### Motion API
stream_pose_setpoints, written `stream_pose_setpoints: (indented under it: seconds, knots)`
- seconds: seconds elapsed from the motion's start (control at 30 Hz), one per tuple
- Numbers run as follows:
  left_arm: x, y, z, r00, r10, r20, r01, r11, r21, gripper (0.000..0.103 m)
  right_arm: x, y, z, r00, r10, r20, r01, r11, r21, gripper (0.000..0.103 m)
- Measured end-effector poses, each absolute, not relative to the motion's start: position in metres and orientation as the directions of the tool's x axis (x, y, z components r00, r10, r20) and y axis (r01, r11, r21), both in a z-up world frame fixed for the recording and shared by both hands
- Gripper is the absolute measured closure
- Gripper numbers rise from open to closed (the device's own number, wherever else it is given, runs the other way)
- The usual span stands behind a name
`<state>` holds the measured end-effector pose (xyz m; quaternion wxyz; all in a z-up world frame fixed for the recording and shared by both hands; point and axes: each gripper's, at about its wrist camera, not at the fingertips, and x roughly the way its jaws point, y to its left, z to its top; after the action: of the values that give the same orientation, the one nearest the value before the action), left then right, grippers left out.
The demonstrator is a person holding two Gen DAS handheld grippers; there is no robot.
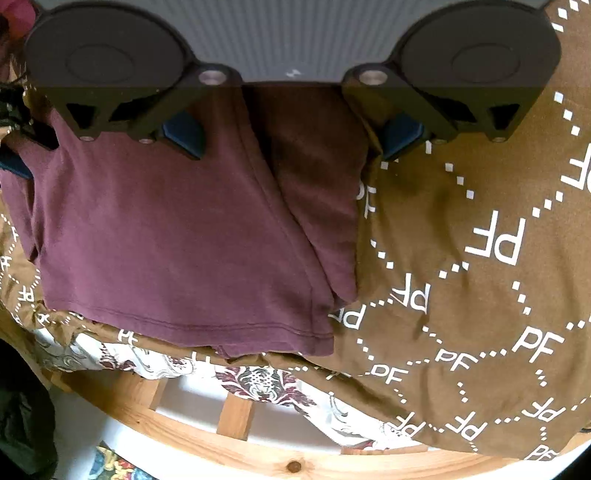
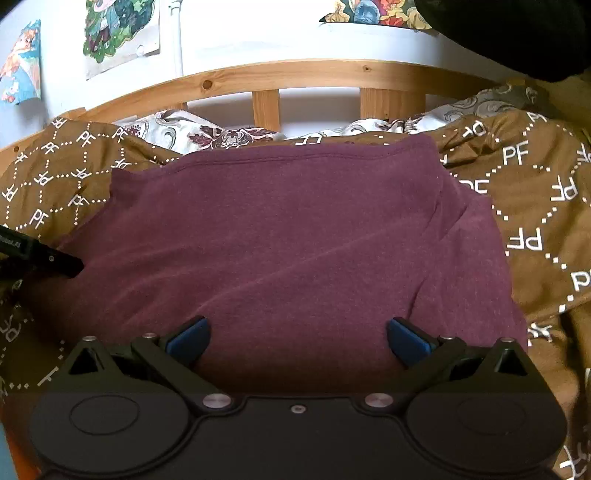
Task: Fold small clothes
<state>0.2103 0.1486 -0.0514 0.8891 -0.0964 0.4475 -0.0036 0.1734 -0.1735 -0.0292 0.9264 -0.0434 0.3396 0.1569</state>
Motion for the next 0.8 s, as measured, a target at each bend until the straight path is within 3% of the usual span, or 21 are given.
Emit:
stream_pose_setpoints:
  seconds: [0.23,0.8]
  knots:
    - [0.2097,0.1400,-0.0548,0.604,-0.045,-0.796,-0.073,0.991,-0.112,0.001,0.1749,-0.1764,-0.0310,0.721,0.273,-0.637,-0.320,0.946,0.044,0.000]
    - [0.2088,0.1391,-0.0536,0.609,-0.033,-0.792,-0.069,0.993,-0.094,0.001,0.1757,-0.1740,-0.0319,0.722,0.263,-0.640,-0.322,0.946,0.026,0.001]
